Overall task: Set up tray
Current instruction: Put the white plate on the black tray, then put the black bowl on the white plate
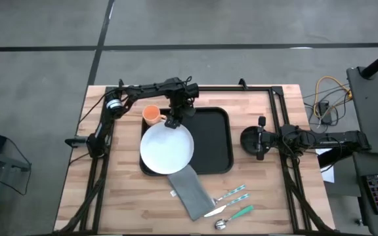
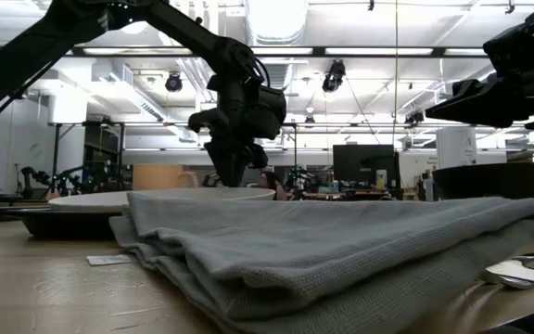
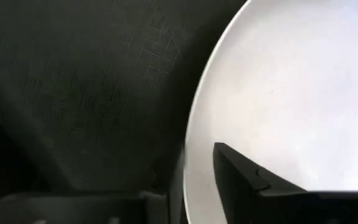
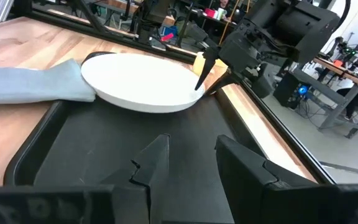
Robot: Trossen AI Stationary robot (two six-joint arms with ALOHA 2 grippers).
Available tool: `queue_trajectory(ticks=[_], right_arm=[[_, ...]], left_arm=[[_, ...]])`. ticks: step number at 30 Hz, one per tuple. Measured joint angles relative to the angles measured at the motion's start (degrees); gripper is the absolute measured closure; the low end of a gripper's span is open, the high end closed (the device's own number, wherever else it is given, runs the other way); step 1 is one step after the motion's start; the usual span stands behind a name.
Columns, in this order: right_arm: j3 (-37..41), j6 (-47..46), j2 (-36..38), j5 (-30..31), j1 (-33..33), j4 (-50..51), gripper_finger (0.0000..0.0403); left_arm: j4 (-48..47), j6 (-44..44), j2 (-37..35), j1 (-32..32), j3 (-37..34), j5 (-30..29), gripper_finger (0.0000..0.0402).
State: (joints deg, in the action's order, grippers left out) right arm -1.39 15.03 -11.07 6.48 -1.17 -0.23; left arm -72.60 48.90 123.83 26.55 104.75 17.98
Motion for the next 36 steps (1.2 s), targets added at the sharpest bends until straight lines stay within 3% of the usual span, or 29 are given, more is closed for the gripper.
queue_trajectory(ticks=[6,27,36], right_arm=[[0.0,0.0,0.0,0.0,0.0,0.0,0.0280],[0.0,0.0,0.0,0.0,0.0,0.0,0.0280],[0.0,0.0,0.0,0.0,0.0,0.0,0.0280]], left_arm=[[1.3,-0.2,0.0,0.0,0.0,-0.1,0.0299],[3.5,-2.0,0.0,-0.3,0.0,-0.3,0.0297],[3.5,-16.6,-0.1,-0.3,-0.1,0.1,0.0297]])
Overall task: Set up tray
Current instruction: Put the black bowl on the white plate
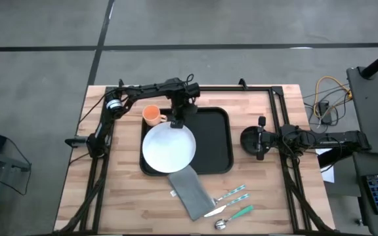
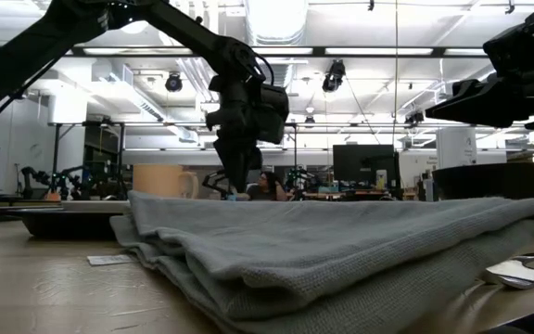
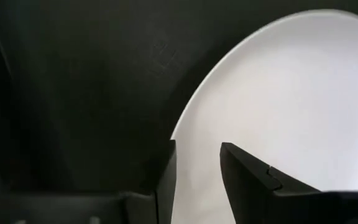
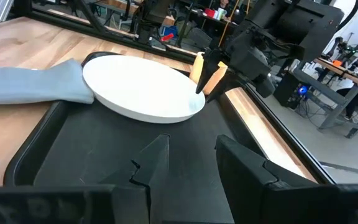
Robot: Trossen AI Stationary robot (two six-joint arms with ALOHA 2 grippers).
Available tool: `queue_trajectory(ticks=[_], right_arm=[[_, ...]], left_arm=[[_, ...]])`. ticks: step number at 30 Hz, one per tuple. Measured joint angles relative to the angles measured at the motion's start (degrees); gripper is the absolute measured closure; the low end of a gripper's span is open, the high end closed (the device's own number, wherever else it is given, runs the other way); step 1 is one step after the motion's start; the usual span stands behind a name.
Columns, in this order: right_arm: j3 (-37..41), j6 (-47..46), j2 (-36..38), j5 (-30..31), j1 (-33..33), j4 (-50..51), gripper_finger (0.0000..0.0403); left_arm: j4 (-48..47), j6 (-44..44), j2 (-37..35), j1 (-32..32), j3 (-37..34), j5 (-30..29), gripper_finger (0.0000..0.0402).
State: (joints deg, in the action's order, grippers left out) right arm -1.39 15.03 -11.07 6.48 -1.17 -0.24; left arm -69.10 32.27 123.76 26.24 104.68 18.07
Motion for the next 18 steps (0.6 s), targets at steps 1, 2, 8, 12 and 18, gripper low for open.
queue_trajectory(ticks=[1,2,8,12,18], right_arm=[[0.0,0.0,0.0,0.0,0.0,0.0,0.0280],[0.0,0.0,0.0,0.0,0.0,0.0,0.0280],[0.0,0.0,0.0,0.0,0.0,0.0,0.0280],[0.0,0.0,0.0,0.0,0.0,0.0,0.0280],[0.0,0.0,0.0,0.0,0.0,0.0,0.0280]], left_arm=[[0.0,-1.5,0.0,-0.1,0.0,0.6,0.0297],[0.0,-2.6,0.0,-0.2,0.0,1.7,0.0297],[0.1,-1.3,-0.9,-1.3,0.0,19.4,0.0297],[0.5,-0.2,-1.6,-1.8,0.0,34.2,0.0297],[0.6,6.3,-3.0,-4.7,-0.1,45.7,0.0297]])
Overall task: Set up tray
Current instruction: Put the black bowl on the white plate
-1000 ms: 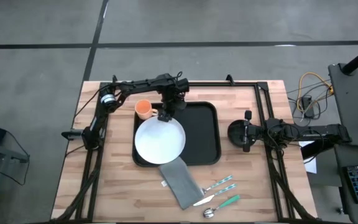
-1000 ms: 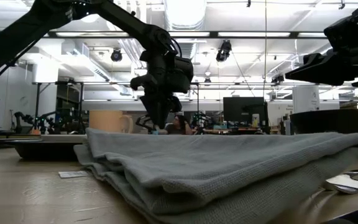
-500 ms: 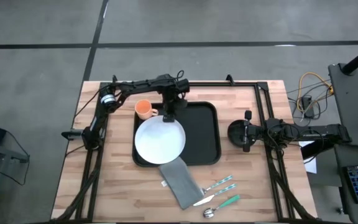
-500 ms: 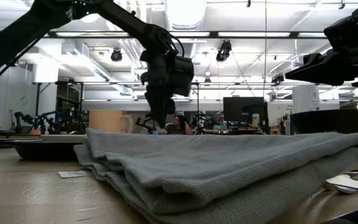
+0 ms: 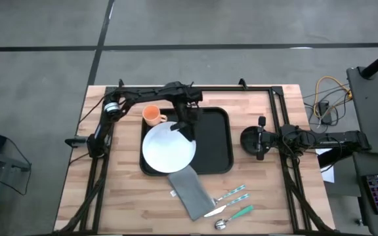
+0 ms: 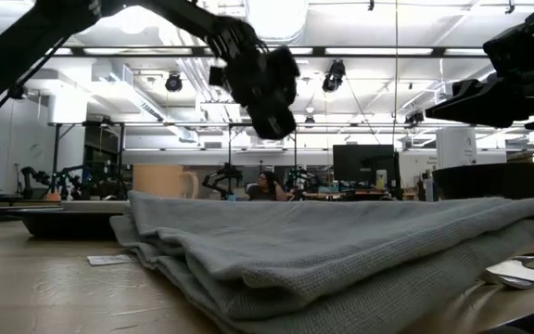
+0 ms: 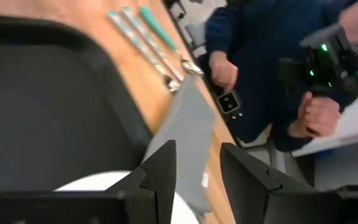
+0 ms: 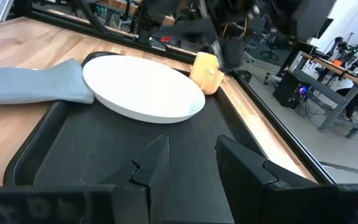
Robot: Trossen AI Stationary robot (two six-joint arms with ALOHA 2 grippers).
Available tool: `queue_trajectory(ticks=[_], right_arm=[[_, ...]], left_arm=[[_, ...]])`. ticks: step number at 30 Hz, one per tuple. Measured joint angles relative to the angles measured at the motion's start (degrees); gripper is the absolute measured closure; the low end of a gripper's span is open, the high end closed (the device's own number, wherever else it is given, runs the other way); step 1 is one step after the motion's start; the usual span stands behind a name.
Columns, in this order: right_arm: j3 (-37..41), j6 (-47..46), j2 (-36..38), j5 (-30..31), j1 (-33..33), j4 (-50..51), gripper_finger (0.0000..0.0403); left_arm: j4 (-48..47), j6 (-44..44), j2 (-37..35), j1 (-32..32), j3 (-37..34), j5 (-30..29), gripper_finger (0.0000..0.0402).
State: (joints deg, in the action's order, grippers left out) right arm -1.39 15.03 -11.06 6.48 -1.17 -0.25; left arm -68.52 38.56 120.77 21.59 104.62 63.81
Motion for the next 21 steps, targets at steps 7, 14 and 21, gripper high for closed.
queue_trajectory(ticks=[7,14,21], right_arm=[[0.0,0.0,0.0,0.0,0.0,0.0,0.0280],[0.0,0.0,0.0,0.0,0.0,0.0,0.0280],[0.0,0.0,0.0,0.0,0.0,0.0,0.0280]], left_arm=[[0.2,0.8,-1.3,-4.4,0.0,0.0,0.0297],[0.4,3.4,-1.4,-7.8,-1.6,0.0,0.0297],[2.9,2.5,-4.0,-9.6,-7.8,2.2,0.0297]])
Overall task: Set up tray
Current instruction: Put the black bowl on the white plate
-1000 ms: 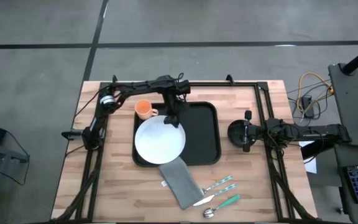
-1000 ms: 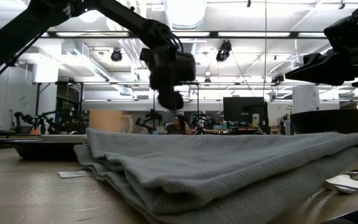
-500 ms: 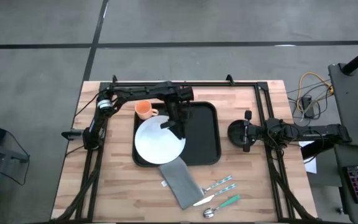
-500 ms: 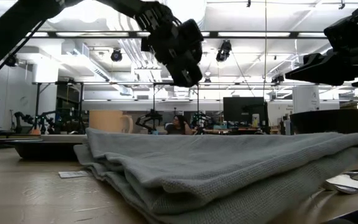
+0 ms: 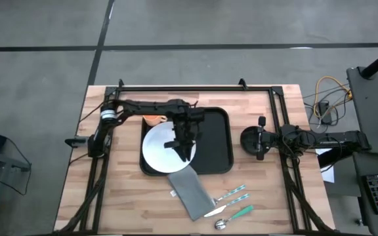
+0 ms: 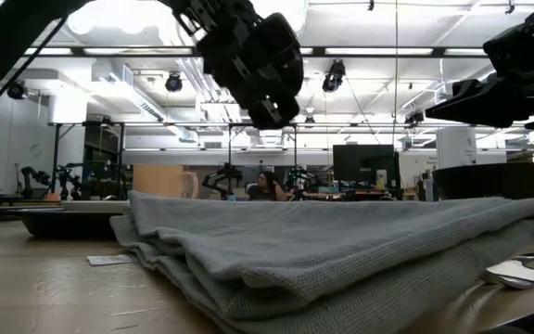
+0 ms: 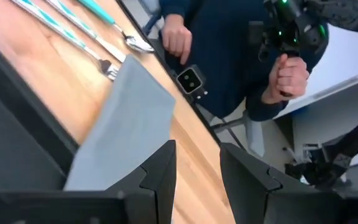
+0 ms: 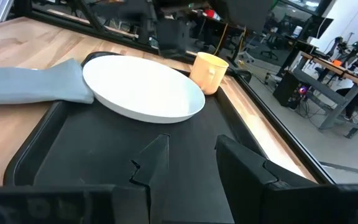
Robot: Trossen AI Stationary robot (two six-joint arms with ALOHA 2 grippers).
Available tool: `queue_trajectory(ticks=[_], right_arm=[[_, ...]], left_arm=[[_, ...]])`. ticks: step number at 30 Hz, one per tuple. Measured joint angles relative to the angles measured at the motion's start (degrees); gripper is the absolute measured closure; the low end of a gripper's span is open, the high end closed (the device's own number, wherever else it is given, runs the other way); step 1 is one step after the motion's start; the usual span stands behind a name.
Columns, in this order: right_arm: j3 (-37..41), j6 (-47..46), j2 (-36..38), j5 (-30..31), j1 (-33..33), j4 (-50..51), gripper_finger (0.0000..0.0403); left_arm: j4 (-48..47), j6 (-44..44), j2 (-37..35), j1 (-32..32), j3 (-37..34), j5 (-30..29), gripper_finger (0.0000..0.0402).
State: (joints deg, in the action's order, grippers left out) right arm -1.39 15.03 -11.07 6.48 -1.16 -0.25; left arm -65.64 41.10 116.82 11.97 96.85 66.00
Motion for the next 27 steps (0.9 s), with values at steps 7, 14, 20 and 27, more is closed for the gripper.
queue_trajectory(ticks=[7,14,20,27], right_arm=[[0.0,0.0,0.0,0.0,0.0,0.0,0.0280],[0.0,0.0,0.0,0.0,0.0,0.0,0.0280],[0.0,0.0,0.0,0.0,0.0,0.0,0.0280],[0.0,0.0,0.0,0.0,0.0,0.0,0.0280]], left_arm=[[9.3,-1.5,-9.4,-0.5,-10.5,-0.2,0.0297],[31.1,-15.3,-27.0,0.5,-28.4,-5.1,0.0297],[48.8,-24.1,-43.6,0.4,-42.8,-19.4,0.0297],[73.8,-31.4,-55.6,0.4,-59.6,-33.3,0.0297]])
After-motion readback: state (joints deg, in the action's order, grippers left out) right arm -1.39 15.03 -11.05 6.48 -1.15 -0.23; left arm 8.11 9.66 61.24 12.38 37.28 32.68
